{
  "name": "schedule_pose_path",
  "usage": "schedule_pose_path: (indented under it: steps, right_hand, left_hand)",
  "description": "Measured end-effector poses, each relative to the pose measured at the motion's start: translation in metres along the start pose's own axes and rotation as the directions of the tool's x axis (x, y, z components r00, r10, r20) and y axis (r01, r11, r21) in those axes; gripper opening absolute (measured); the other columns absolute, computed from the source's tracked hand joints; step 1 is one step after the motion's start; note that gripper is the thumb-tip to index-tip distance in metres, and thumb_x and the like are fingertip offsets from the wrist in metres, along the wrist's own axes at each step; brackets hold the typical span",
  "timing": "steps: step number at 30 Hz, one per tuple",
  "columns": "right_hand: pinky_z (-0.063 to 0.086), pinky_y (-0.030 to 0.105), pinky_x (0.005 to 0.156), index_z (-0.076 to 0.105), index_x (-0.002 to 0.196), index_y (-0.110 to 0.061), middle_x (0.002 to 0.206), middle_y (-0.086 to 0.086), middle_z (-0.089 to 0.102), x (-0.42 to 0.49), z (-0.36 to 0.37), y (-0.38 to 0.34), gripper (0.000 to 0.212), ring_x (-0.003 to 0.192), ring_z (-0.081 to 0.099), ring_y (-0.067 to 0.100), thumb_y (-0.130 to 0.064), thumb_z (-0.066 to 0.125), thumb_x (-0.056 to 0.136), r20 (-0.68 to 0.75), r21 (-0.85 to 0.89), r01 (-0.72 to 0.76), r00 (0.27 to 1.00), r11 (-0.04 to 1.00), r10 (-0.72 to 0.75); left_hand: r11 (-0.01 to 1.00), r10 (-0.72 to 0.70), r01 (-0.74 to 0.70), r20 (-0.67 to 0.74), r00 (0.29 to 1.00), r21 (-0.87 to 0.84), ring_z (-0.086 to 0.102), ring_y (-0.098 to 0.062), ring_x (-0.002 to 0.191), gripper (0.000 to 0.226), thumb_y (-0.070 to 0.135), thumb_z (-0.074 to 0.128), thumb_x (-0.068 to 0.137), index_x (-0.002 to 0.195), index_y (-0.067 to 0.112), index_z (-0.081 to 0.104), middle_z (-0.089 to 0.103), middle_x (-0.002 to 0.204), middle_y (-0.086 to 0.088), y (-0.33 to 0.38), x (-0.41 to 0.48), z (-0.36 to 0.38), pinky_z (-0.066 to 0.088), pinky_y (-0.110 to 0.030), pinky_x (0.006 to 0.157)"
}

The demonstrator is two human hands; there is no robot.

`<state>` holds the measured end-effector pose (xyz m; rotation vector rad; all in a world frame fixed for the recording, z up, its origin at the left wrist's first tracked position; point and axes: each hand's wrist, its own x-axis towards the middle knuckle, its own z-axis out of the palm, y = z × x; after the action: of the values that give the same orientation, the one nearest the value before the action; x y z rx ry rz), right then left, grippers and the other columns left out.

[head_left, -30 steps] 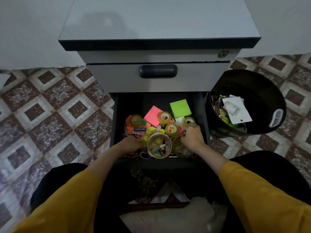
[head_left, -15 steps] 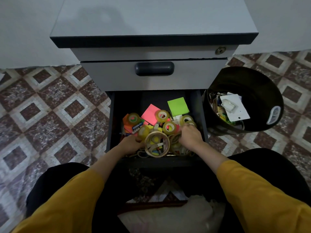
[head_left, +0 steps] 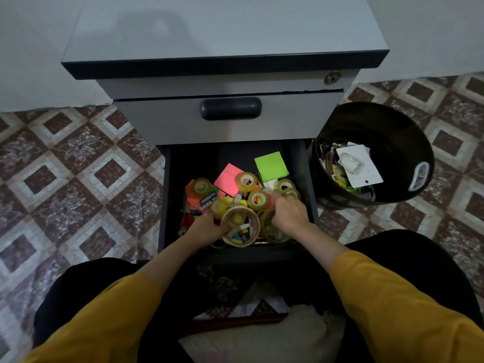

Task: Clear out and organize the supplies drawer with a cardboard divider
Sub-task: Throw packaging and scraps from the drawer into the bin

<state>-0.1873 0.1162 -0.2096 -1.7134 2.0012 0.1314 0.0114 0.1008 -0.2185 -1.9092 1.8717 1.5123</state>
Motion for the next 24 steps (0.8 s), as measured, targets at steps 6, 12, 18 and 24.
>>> schedule_pose_path:
  steps: [6,12,18,24]
  right_hand:
    - [0.047,0.034,0.088,0.064,0.115,-0.011,0.118,0.012,0.057,0.007,-0.004,0.01,0.03,0.119,0.042,0.029,-0.009,0.055,0.086,-0.007,-0.031,-0.008,1.0,0.999,0.008]
    - [0.048,0.032,0.085,0.069,0.11,-0.013,0.119,0.008,0.057,0.007,-0.004,0.015,0.026,0.11,0.053,0.026,-0.013,0.059,0.086,-0.038,0.008,-0.018,0.999,1.0,0.018]
    - [0.05,0.035,0.077,0.063,0.109,-0.014,0.103,0.01,0.067,-0.003,-0.025,0.019,0.026,0.097,0.062,0.03,-0.013,0.064,0.083,-0.194,0.114,-0.01,0.98,0.993,0.032]
    - [0.053,0.034,0.079,0.071,0.093,-0.008,0.09,0.013,0.069,-0.016,-0.047,0.021,0.015,0.088,0.064,0.028,-0.015,0.071,0.08,-0.274,0.357,-0.012,0.954,0.934,0.117]
  left_hand:
    - [0.997,-0.057,0.054,-0.047,0.997,-0.058,0.057,-0.007,0.075,0.017,0.027,0.067,0.084,0.094,0.015,0.062,0.064,0.084,0.003,-0.001,0.006,0.003,0.042,-0.015,0.061]
    - [0.993,-0.093,0.088,-0.068,0.993,-0.08,0.054,-0.004,0.058,0.015,0.024,0.065,0.085,0.073,0.015,0.062,0.06,0.066,0.005,-0.003,0.004,-0.001,0.039,-0.012,0.048]
    - [0.982,-0.106,0.073,-0.184,0.977,-0.176,0.059,-0.012,0.065,0.011,0.019,0.068,0.083,0.076,0.012,0.064,0.063,0.075,-0.003,0.0,-0.008,-0.025,0.052,-0.024,0.067]
    - [0.955,-0.076,-0.01,-0.278,0.957,-0.297,0.066,-0.026,0.088,0.026,0.025,0.073,0.079,0.101,0.011,0.07,0.069,0.093,-0.011,0.005,-0.035,-0.056,0.055,-0.04,0.083]
